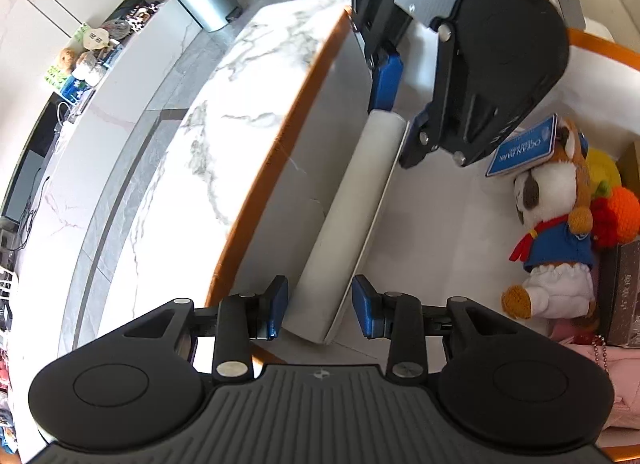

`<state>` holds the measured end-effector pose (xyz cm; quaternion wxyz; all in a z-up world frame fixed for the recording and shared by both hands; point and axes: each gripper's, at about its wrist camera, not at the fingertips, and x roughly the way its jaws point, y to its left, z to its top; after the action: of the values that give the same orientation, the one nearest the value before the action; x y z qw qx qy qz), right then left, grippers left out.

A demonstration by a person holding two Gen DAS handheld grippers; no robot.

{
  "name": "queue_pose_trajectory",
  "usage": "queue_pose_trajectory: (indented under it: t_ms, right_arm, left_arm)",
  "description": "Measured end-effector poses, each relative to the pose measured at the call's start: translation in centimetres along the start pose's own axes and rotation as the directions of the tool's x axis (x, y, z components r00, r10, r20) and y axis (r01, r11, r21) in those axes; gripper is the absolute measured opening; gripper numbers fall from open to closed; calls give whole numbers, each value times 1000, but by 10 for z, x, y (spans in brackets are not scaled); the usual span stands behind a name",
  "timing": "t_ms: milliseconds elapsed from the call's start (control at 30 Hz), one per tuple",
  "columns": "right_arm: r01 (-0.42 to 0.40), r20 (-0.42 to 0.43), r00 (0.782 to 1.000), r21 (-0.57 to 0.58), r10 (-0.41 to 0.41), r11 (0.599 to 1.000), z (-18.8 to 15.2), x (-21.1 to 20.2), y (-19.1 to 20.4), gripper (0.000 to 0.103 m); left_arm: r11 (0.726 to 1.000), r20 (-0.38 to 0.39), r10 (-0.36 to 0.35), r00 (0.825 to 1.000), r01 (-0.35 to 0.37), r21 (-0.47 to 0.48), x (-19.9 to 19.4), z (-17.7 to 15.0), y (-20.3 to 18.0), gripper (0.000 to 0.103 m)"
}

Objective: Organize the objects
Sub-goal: 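Lift the white case and carry it over the box with both grippers, then lower the white case flat into the box and open the grippers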

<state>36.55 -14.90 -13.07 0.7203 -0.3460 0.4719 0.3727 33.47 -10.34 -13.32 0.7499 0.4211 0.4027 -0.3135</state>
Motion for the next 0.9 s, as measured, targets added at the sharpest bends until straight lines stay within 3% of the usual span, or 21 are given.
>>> queue_pose_trajectory:
  t_ms: [100,333,567,900]
  right_arm:
    - [-30,5,1000,55,29,998,2,1,-5,39]
    - [-26,5,1000,121,26,992,2,-2,-3,36]
    - [-45,25,999,142,42,989,7,-3,-28,36]
    - [-25,29,999,116,21,993,10,3,-23,38]
  left_arm:
    - [1000,4,10,1000,-10,-12,1,3,3,41]
    - [999,3,-27,1000,27,-45,-9,-10,-4,20]
    - [997,-2,-43,999,43,-70,-21,-22,-11,23]
    - [1000,-13,-11,1000,11,-17,-8,-11,-15,35]
